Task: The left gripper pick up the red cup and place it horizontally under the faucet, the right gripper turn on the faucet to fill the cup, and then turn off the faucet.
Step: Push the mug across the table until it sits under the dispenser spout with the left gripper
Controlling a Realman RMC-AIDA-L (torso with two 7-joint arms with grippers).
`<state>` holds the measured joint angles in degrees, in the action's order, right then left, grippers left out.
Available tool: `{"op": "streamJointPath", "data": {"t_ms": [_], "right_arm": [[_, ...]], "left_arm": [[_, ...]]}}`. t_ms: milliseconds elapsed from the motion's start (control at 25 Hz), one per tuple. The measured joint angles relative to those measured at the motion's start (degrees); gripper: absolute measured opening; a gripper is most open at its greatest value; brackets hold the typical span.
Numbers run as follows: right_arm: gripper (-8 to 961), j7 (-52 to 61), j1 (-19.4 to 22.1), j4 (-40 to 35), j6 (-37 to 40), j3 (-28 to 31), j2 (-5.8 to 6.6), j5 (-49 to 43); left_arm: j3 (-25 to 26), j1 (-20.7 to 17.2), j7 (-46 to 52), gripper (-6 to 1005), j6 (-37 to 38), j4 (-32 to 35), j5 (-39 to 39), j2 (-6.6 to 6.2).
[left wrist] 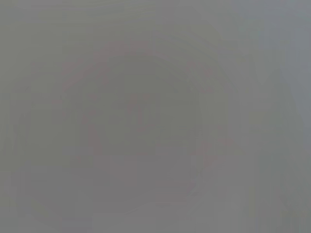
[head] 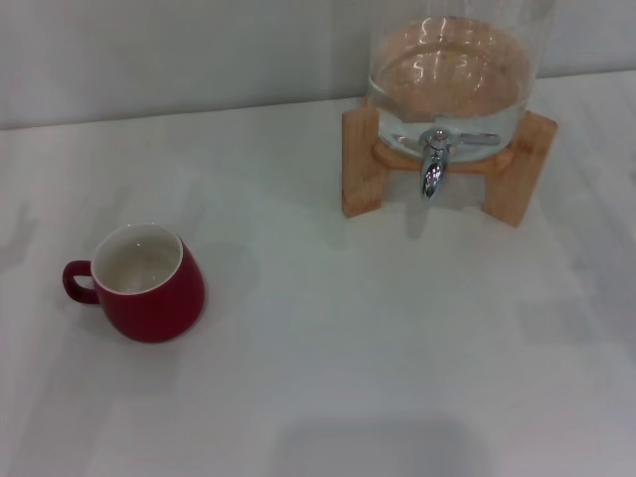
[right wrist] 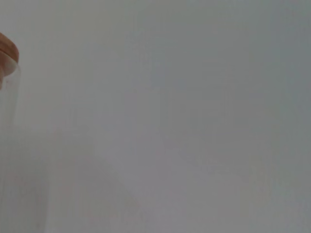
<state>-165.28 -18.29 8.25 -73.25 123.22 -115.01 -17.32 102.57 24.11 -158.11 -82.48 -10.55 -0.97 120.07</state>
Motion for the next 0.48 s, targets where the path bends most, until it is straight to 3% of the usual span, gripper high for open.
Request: {"op": "streamJointPath", "data": {"t_ms": [480], "right_arm": [[617,0.0,0.2,0.2,0.1,0.0,0.05,0.0]], "left_arm": [[0.0,0.2,0.2,879,-0.1,0.0,0.0,0.09]]}}
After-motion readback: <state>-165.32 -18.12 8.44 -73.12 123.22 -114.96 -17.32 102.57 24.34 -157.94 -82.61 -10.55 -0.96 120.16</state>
